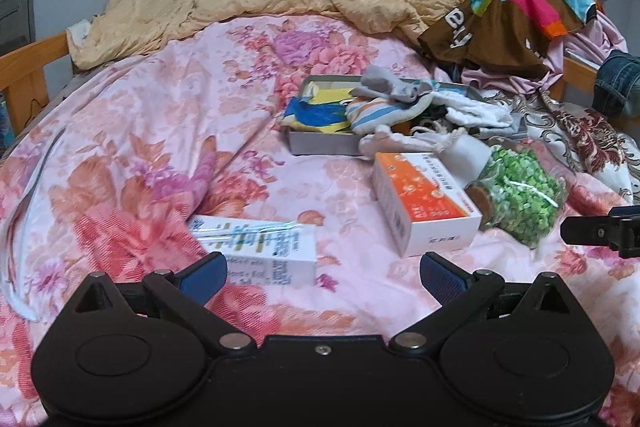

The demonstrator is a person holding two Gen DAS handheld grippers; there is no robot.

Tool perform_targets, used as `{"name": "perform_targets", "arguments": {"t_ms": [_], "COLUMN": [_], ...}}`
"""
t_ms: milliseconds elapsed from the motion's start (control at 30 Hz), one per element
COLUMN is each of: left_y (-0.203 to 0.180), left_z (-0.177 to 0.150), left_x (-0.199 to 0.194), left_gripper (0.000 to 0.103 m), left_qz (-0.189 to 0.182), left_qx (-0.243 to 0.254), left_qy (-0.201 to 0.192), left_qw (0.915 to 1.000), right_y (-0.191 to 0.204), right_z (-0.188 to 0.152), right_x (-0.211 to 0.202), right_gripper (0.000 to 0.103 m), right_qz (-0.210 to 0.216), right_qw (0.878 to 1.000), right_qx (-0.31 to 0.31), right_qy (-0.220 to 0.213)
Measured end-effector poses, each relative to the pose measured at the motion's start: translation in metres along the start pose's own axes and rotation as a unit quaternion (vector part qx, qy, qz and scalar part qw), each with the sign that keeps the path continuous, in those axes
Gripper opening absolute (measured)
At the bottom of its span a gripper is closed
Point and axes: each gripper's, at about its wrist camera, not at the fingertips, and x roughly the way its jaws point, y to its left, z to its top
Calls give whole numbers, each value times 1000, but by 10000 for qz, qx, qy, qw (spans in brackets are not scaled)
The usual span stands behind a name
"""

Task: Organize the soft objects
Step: 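Reach left tool toward white printed strip while right reaches white drawstring bag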

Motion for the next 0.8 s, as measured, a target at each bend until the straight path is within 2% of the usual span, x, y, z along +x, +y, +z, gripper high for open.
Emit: {"name": "perform_targets", "arguments": {"t_ms": [433,800], "left_y": [5,1], "left_z": [-2,6], "left_x": [2,17], "left_gripper": [102,102], "left_qz": [105,-5], "left_qx": [34,17], "left_qy": [-25,-12], "left_qw": [9999,10000], "right_y": [29,26], "right_z": [-3,1], "right_x": [9,9], "right_gripper": [103,103], "right_qz": [185,209], "right_qw": [9981,9988], "right_qx": [-582,-435], "right_qy": [72,-123]}}
